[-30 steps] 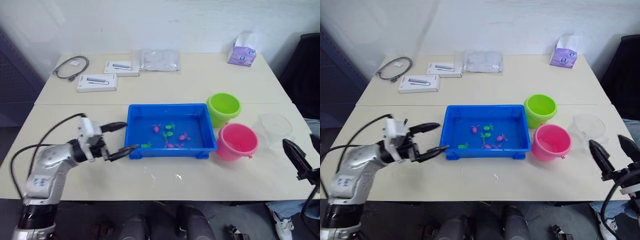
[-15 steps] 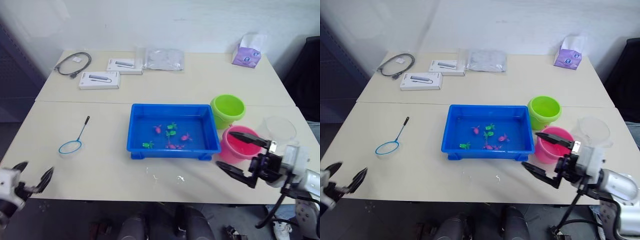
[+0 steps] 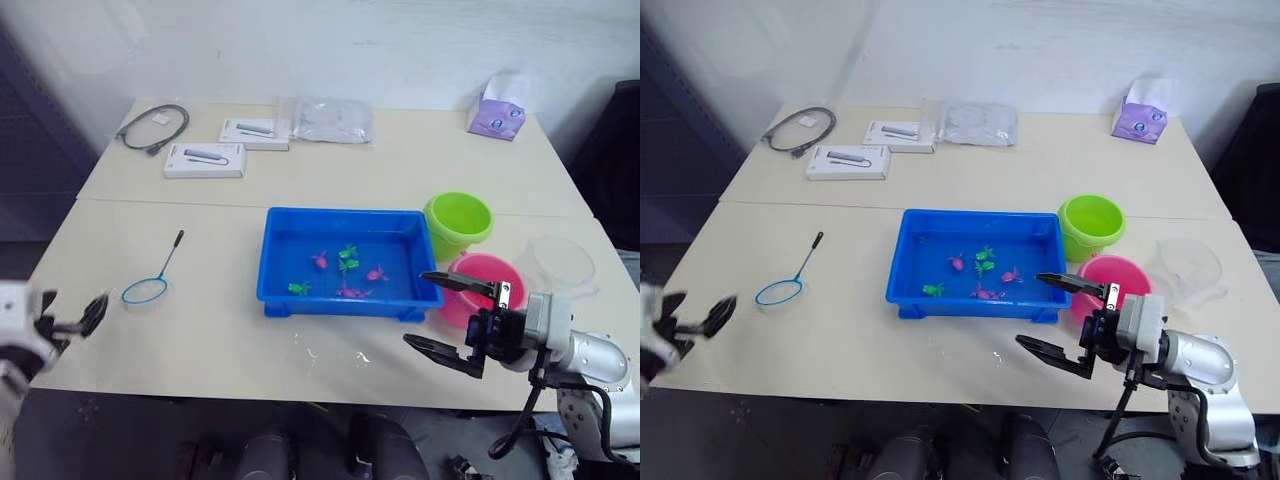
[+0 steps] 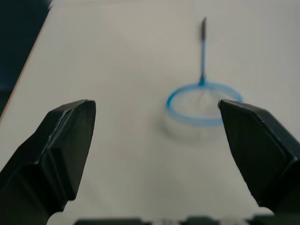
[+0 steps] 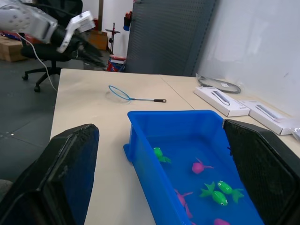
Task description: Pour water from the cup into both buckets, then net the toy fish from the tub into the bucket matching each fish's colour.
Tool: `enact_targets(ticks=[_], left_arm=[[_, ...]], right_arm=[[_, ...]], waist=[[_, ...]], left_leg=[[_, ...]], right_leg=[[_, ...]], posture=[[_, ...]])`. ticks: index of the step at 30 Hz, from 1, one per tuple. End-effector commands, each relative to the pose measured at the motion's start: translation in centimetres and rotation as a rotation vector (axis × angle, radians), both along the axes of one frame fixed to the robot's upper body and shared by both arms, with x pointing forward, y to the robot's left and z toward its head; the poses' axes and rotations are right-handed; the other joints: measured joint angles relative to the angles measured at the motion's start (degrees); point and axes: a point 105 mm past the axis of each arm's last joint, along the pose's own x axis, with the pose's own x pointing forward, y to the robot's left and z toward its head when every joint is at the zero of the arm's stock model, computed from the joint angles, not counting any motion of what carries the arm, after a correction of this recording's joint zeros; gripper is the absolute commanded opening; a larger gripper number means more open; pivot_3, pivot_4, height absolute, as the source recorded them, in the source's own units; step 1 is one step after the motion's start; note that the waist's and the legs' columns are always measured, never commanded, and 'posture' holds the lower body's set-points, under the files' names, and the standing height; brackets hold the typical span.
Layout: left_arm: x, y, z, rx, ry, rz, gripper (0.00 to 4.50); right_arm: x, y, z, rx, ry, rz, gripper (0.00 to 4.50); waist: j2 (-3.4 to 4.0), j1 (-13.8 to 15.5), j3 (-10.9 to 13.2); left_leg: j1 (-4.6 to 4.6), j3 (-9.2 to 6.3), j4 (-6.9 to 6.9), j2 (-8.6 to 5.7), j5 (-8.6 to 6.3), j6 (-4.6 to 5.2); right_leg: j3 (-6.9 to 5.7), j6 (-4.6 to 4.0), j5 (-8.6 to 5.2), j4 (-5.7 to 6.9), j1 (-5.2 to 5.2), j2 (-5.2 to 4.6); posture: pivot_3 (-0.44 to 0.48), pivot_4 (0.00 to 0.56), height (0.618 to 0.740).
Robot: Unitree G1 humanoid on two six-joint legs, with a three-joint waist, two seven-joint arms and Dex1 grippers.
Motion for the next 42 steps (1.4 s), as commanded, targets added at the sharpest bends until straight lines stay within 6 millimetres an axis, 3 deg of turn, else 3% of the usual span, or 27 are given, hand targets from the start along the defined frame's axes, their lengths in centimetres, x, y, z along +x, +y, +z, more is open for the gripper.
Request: enact_targets(ticks=[1,9,17,25,27,28,32,34,37,39,42], left_arm=[[2.2,-0.5,-1.0,-0.012,0.142,-0.018,4.50],[7.4,-0.8,-2.3,-0.055,0.277,-0.046,4.50],[9.6,-1.6,-5.3,-0.058,0.402,-0.058,4.50],[9.7,-1.6,-6.8,-0.095,0.431,-0.082,1.08],[10.1,-1.6,-5.7,-0.113,0.371,-0.105,0.18],[10.4,-1.9,-4.7,-0.123,0.313,-0.142,0.05],[10.9,-3.4,2.5,-0.112,0.004,-0.378,0.05],[9.6,-5.7,6.5,-0.060,-0.115,-0.598,0.05],[7.1,-9.3,9.6,0.034,-0.173,-0.893,0.05],[5.1,-12.0,9.9,0.146,-0.127,-1.118,0.05],[3.0,-14.3,8.1,0.319,0.025,-1.358,0.05]], right_arm=[[-0.1,0.7,0.3,0.004,-0.028,0.005,4.45],[0.2,1.5,0.7,-0.012,-0.051,-0.015,4.45],[-0.3,1.6,0.8,-0.015,-0.064,-0.039,4.45],[-0.6,1.0,0.1,-0.025,-0.050,-0.069,4.50],[-0.6,1.0,0.1,-0.026,-0.049,-0.073,4.50],[-0.6,0.9,0.1,-0.025,-0.050,-0.077,4.50],[-0.3,0.8,1.1,-0.004,-0.041,-0.105,4.50],[0.7,0.5,1.9,-0.056,-0.010,-0.185,4.50],[2.5,0.5,2.9,-0.108,0.077,-0.292,4.50],[2.8,1.8,4.0,-0.080,0.157,-0.223,4.50],[2.7,3.7,4.7,-0.104,0.274,-0.085,4.50]], waist=[[0.01,-0.4,0.0],[-0.12,-1.2,0.0],[-0.17,-1.1,-0.1],[-0.18,-1.0,-0.1],[-0.19,-1.0,-0.1],[-0.19,-1.0,-0.1],[-0.36,-1.1,0.0],[-0.44,-1.2,0.1],[-0.45,-1.3,0.0],[-0.36,-1.5,0.1],[-0.07,-1.4,0.2]], left_leg=[[0.01,0.06,0.00,0.01,0.00,-0.01],[-0.03,0.26,0.01,0.03,0.15,-0.07],[-0.03,0.32,0.11,-0.01,0.18,-0.04],[0.02,0.34,0.31,-0.08,0.22,0.02],[0.03,0.33,0.36,-0.07,0.22,0.02],[0.02,0.32,0.38,-0.05,0.22,0.02],[-0.07,0.27,0.42,0.01,0.21,0.00],[-0.14,0.18,0.49,0.03,0.20,-0.01],[-0.19,0.15,0.53,0.02,0.20,-0.03],[-0.15,0.15,0.53,0.04,0.19,-0.05],[-0.08,0.14,0.50,0.06,0.17,-0.10]], right_leg=[[0.02,0.00,0.00,0.07,-0.01,0.06],[-0.10,0.01,0.00,0.27,-0.10,0.25],[-0.44,0.02,0.00,0.38,-0.11,0.29],[-0.41,0.05,0.02,0.58,-0.07,0.20],[-0.40,0.05,0.02,0.61,-0.06,0.13],[-0.40,0.05,0.02,0.63,-0.06,0.11],[-0.37,0.05,0.02,0.62,-0.11,0.11],[-0.27,0.04,0.02,0.61,-0.12,0.09],[-0.03,0.03,0.01,0.58,-0.16,0.02],[0.01,0.01,0.00,0.56,-0.15,0.02],[0.01,-0.13,-0.08,0.46,-0.16,0.04]], posture=[[0.000,0.150,0.740],[0.000,0.150,0.740],[0.000,0.150,0.740],[0.000,0.150,0.740],[0.000,0.150,0.740],[0.000,0.150,0.740],[0.000,0.150,0.740],[0.000,0.150,0.740],[0.000,0.150,0.740],[0.000,0.150,0.740],[0.000,0.150,0.740]])
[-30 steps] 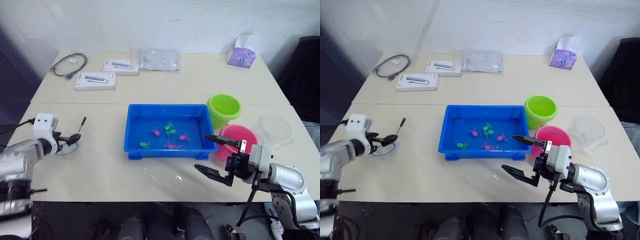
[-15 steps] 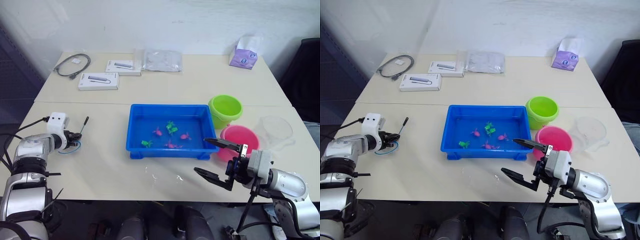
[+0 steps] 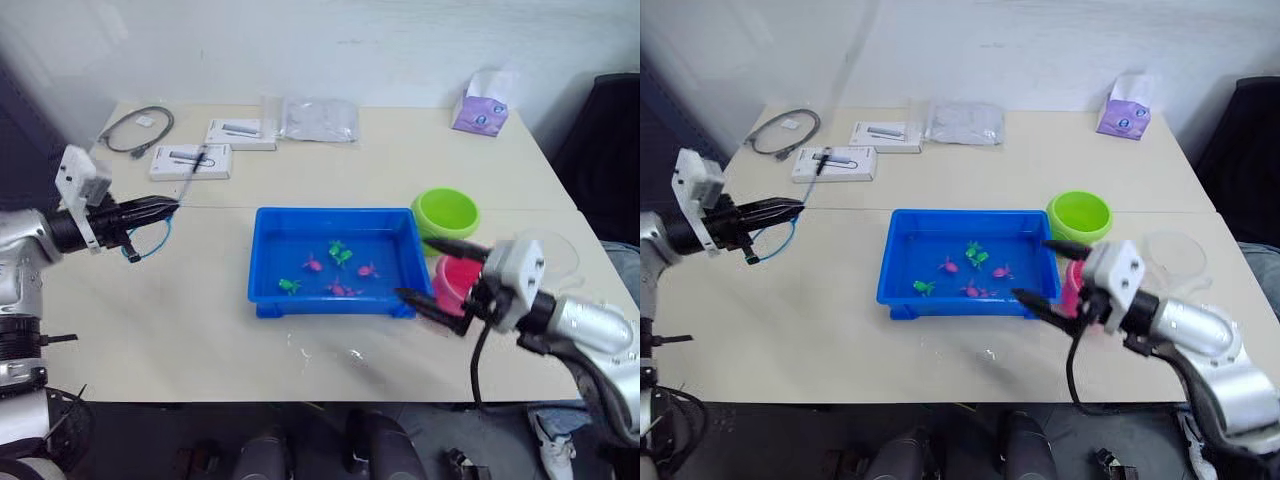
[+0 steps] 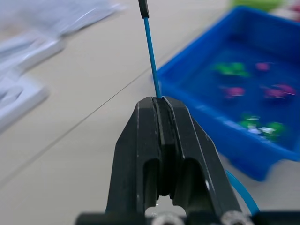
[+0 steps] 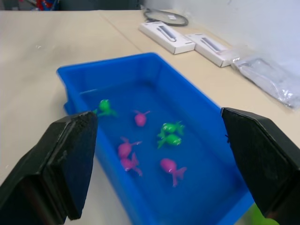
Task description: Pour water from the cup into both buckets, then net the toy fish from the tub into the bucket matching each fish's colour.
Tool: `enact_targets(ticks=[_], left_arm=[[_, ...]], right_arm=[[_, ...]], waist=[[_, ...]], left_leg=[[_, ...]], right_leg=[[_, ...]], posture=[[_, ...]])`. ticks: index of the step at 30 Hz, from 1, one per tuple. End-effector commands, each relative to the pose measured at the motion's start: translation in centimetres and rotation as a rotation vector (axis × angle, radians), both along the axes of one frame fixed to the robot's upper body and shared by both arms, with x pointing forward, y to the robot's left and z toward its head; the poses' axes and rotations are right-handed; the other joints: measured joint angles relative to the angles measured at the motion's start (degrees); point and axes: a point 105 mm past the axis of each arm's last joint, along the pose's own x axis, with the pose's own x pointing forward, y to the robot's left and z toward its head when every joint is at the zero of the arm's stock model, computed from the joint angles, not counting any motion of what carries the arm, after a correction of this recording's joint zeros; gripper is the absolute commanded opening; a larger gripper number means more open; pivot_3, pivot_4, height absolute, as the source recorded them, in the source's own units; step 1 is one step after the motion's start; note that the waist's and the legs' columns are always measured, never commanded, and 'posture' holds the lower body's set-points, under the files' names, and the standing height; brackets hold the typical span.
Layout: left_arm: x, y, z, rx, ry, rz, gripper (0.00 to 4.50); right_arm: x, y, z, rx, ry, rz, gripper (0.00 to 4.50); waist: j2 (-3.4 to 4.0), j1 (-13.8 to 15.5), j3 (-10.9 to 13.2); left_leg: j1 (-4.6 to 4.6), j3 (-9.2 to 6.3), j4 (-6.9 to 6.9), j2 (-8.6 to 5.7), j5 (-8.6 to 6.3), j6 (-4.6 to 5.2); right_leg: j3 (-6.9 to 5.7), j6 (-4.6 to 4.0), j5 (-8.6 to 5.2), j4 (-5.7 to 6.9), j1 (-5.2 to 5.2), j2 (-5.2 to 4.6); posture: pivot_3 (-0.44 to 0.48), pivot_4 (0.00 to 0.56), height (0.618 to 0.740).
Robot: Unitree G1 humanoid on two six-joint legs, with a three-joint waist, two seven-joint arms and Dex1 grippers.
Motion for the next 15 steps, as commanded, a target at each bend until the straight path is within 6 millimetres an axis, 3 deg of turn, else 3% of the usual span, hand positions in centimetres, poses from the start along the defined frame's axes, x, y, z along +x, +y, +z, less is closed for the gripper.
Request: enact_targets(ticks=[1,6,9,15], left_arm=[[-2.3,-3.2,-1.7,0.190,0.059,-0.267,0.05],[-3.3,-8.3,-2.5,0.298,0.067,-0.500,0.05],[-3.3,-11.2,-3.5,0.316,0.057,-0.581,0.05],[-2.9,-12.7,-4.1,0.317,0.045,-0.603,0.05]], right_arm=[[-0.9,2.3,0.5,-0.007,0.148,0.157,4.50],[0.5,4.3,0.3,-0.056,0.265,0.201,4.50],[0.2,5.8,-0.4,-0.072,0.361,0.263,4.50],[-0.5,6.9,-0.9,-0.067,0.457,0.325,4.50]], waist=[[0.17,0.0,0.1],[0.13,0.5,0.1],[0.14,0.3,0.1],[0.09,0.1,0.1]], left_leg=[[0.00,0.00,-0.06,0.02,0.01,-0.03],[-0.16,-0.06,0.05,-0.01,0.09,0.05],[-0.22,0.00,0.02,-0.10,0.05,0.17],[-0.62,0.01,0.11,-0.19,0.10,0.38]], right_leg=[[-0.01,-0.02,-0.01,0.00,-0.01,0.04],[-0.12,0.00,0.00,0.11,-0.04,0.16],[-0.08,0.10,0.06,0.12,-0.05,0.22],[-0.15,0.29,0.16,0.01,-0.32,0.29]], posture=[[0.000,0.150,0.740],[0.000,0.150,0.740],[0.000,0.150,0.740],[0.000,0.150,0.740]])
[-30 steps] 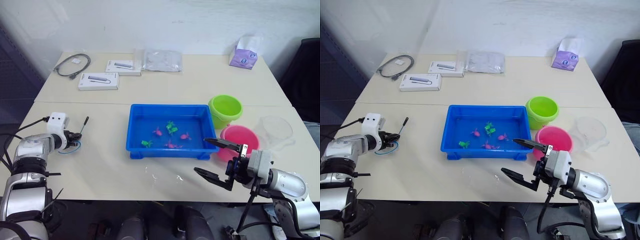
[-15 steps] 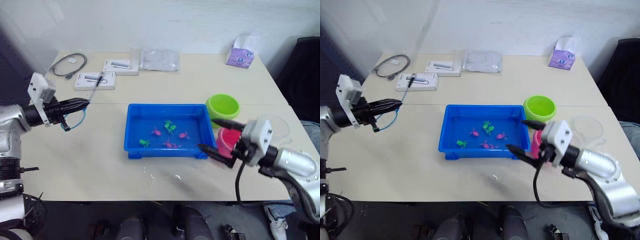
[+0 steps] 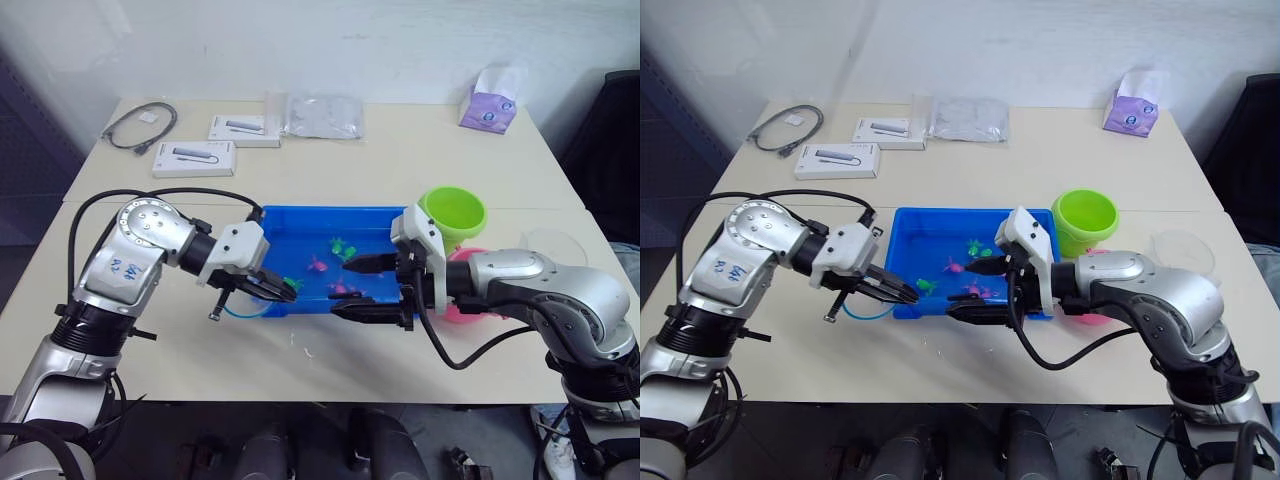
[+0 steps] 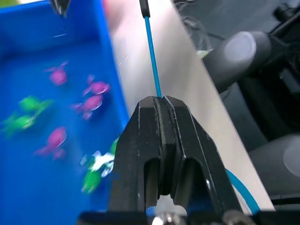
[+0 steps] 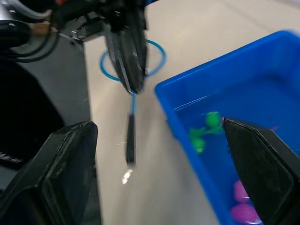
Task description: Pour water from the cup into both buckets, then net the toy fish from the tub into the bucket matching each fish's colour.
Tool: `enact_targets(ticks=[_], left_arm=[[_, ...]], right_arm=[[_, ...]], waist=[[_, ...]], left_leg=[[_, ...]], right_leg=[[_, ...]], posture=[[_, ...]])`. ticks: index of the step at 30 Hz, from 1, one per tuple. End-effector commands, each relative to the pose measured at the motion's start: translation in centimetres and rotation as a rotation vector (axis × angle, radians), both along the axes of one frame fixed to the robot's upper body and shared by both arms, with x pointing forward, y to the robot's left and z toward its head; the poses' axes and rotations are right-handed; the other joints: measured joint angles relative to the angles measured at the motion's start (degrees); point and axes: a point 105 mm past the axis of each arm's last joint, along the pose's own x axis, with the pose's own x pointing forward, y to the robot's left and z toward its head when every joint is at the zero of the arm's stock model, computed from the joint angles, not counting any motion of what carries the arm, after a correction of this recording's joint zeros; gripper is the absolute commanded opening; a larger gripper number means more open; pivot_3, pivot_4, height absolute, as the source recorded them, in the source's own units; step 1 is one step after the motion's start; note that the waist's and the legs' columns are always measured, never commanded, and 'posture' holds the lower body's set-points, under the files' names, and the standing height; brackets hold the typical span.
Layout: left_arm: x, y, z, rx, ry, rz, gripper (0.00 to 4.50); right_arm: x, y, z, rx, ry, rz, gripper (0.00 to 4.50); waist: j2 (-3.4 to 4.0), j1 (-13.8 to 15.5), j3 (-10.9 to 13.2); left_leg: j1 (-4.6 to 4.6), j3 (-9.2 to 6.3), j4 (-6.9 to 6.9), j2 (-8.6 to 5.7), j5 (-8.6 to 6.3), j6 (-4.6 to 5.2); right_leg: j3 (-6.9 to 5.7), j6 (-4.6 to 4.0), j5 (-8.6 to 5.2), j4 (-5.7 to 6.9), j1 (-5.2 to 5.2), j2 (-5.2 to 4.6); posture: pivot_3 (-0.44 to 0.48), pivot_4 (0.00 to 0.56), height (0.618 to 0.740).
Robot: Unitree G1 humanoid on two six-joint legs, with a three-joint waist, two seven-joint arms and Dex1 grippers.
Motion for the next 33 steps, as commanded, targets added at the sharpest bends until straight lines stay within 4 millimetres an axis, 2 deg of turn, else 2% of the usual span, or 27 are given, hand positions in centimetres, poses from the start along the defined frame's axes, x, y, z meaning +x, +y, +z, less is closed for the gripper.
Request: enact_targets(ticks=[1,17,20,25,26,27,31,32,33], left_arm=[[0.3,-0.4,0.9,0.006,-0.055,-0.004,0.05],[0.3,-1.4,0.8,-0.025,-0.049,0.013,0.05],[0.3,-1.4,0.8,-0.026,-0.049,0.016,0.00],[0.4,-1.5,0.8,-0.033,-0.054,0.024,0.00],[0.4,-1.5,0.8,-0.035,-0.055,0.023,0.00],[0.4,-1.5,0.9,-0.037,-0.055,0.023,0.00],[0.4,-2.1,1.8,-0.129,-0.018,0.054,0.00],[0.4,-2.2,2.3,-0.166,-0.013,0.060,0.68],[0.4,-2.2,2.9,-0.198,-0.005,0.063,0.95]], right_arm=[[-0.6,0.8,0.8,0.035,0.018,0.039,4.50],[-0.3,1.2,0.4,0.068,0.106,-0.024,4.50],[-0.2,1.3,0.5,0.081,0.112,-0.029,3.68],[-0.2,1.3,0.2,0.080,0.120,-0.028,1.17],[-0.2,1.3,0.1,0.083,0.120,-0.030,0.55],[-0.2,1.3,0.0,0.084,0.120,-0.031,0.15],[-0.3,1.2,-0.2,0.093,0.109,-0.028,0.06],[-0.4,1.2,-0.1,0.097,0.097,-0.026,0.00],[-0.4,1.2,0.0,0.102,0.082,-0.021,0.00]], waist=[[0.00,0.0,0.0],[0.00,0.1,0.0],[0.00,0.1,0.0],[0.00,0.1,0.0],[0.00,0.1,0.0],[0.00,0.1,0.0],[0.00,0.1,0.0],[0.00,0.2,0.0],[0.00,0.2,0.0]], left_leg=[[-0.16,-0.01,0.07,0.00,0.01,0.01],[-0.30,-0.09,0.16,-0.03,0.05,0.02],[-0.30,-0.09,0.16,-0.04,0.05,0.02],[-0.30,-0.09,0.16,-0.03,0.05,0.02],[-0.31,-0.09,0.16,-0.03,0.05,0.02],[-0.30,-0.09,0.16,-0.03,0.05,0.02],[-0.31,-0.08,0.16,-0.05,0.05,0.02],[-0.30,-0.08,0.16,-0.05,0.06,0.02],[-0.32,-0.10,0.17,-0.05,0.06,0.02]], right_leg=[[-0.05,0.01,0.01,0.04,-0.15,0.00],[-0.44,0.03,0.02,0.12,-0.23,-0.02],[-0.45,0.03,0.02,0.12,-0.23,-0.01],[-0.45,0.03,0.02,0.12,-0.23,-0.01],[-0.45,0.04,0.02,0.12,-0.23,-0.01],[-0.45,0.03,0.02,0.12,-0.23,-0.01],[-0.45,0.04,0.02,0.12,-0.22,-0.01],[-0.45,0.05,0.03,0.12,-0.22,-0.01],[-0.44,0.05,0.03,0.12,-0.22,-0.01]], posture=[[0.000,0.150,0.740],[0.000,0.150,0.740],[0.000,0.150,0.740],[0.000,0.150,0.740],[0.000,0.150,0.740],[0.000,0.150,0.740],[0.000,0.150,0.740],[0.000,0.150,0.740],[0.000,0.150,0.740]])
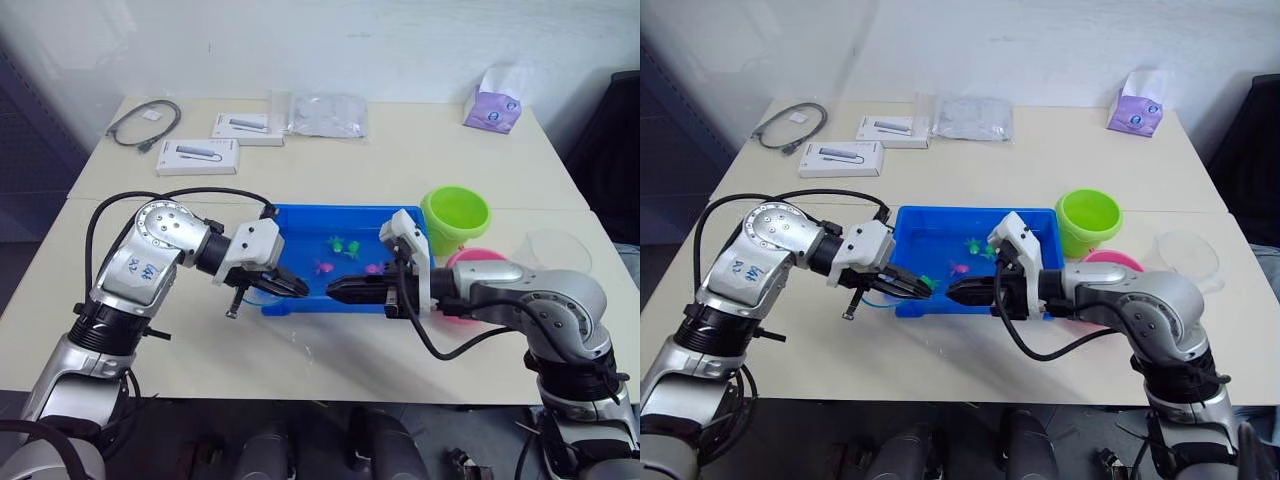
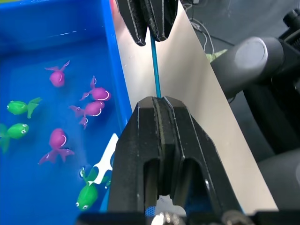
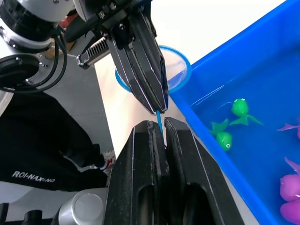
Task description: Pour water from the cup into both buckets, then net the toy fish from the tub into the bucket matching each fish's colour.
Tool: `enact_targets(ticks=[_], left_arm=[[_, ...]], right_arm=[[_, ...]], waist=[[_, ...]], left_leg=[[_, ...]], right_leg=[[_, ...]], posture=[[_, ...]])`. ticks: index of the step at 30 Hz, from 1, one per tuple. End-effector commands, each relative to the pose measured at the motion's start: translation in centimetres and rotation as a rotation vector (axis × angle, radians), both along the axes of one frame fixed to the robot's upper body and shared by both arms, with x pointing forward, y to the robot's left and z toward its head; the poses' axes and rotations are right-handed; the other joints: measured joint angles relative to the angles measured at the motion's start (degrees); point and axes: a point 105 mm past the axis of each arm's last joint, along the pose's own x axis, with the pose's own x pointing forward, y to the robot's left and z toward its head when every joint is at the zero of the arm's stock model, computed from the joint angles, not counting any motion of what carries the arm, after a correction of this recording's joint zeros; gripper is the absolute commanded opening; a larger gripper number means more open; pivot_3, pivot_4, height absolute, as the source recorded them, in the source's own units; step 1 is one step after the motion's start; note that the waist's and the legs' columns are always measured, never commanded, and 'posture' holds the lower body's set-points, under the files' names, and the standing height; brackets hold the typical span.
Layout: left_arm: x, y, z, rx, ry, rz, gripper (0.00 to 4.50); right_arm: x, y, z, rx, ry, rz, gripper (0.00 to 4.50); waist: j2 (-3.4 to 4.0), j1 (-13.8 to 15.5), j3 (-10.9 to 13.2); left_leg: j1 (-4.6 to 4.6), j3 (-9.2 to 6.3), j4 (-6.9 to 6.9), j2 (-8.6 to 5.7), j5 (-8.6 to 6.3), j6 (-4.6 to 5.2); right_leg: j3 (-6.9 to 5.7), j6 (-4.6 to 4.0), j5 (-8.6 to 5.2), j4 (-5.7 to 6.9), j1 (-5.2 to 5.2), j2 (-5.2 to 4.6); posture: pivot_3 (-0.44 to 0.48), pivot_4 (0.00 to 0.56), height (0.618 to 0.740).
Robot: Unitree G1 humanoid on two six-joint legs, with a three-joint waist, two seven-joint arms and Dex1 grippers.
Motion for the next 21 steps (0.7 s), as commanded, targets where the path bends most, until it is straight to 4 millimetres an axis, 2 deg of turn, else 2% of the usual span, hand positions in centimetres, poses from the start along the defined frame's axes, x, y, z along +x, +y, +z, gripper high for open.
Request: enact_targets(ticks=[1,5,8,10,12,14,18,21], left_arm=[[-0.3,-0.3,3.1,-0.148,-0.040,0.000,1.37],[1.9,2.5,6.7,-0.316,-0.124,0.138,3.11],[3.6,5.8,8.0,-0.376,-0.154,0.289,4.45],[3.9,7.9,7.7,-0.355,-0.152,0.353,4.45],[3.6,10.2,6.3,-0.304,-0.116,0.400,4.45],[3.1,11.1,5.1,-0.301,-0.085,0.423,4.45],[2.0,10.4,2.5,-0.321,-0.034,0.427,4.45],[1.6,8.9,1.4,-0.374,0.004,0.426,4.45]], right_arm=[[-0.9,0.3,1.1,0.040,-0.077,0.056,0.00],[-0.9,-1.3,1.9,0.043,-0.145,0.028,0.00],[-0.7,-3.4,2.0,-0.005,-0.192,-0.027,0.00],[-0.5,-4.6,2.4,-0.027,-0.232,-0.076,0.00],[0.2,-6.5,3.0,-0.066,-0.299,-0.168,0.00],[1.0,-8.5,3.1,-0.135,-0.385,-0.261,0.00],[1.9,-11.8,2.1,-0.379,-0.523,-0.349,0.00],[2.9,-12.8,1.7,-0.514,-0.609,-0.377,0.00]], waist=[[0.00,0.0,0.0],[0.00,0.0,0.0],[0.00,-0.2,0.0],[0.00,-0.2,0.0],[0.00,-0.2,0.0],[0.00,-0.1,0.0],[-0.01,0.6,0.0],[-0.05,1.1,0.0]], left_leg=[[-0.01,-0.01,0.01,0.00,0.00,0.00],[-0.01,-0.05,0.02,0.01,0.01,-0.01],[0.02,-0.05,0.02,0.00,0.01,-0.02],[0.03,-0.02,0.01,0.00,0.01,-0.02],[0.03,-0.01,0.01,0.00,0.01,-0.02],[0.05,0.03,0.00,0.00,0.01,-0.02],[0.03,0.03,0.01,-0.03,0.01,-0.01],[0.04,0.06,0.02,-0.05,0.01,0.00]], right_leg=[[0.01,0.00,0.00,0.00,0.00,0.00],[0.01,0.00,0.00,0.00,0.00,0.00],[-0.03,0.00,0.00,-0.01,0.02,0.00],[-0.08,0.01,0.00,-0.01,0.02,0.00],[-0.09,0.01,0.00,0.00,0.01,0.01],[-0.07,0.01,0.00,-0.01,0.00,0.01],[-0.04,0.06,0.04,-0.03,0.02,-0.03],[0.07,0.11,0.06,-0.08,0.04,-0.05]], posture=[[0.000,0.150,0.740],[0.000,0.150,0.740],[0.000,0.150,0.740],[0.000,0.150,0.740],[0.000,0.150,0.740],[0.000,0.150,0.740],[0.000,0.150,0.740],[0.000,0.150,0.740]])
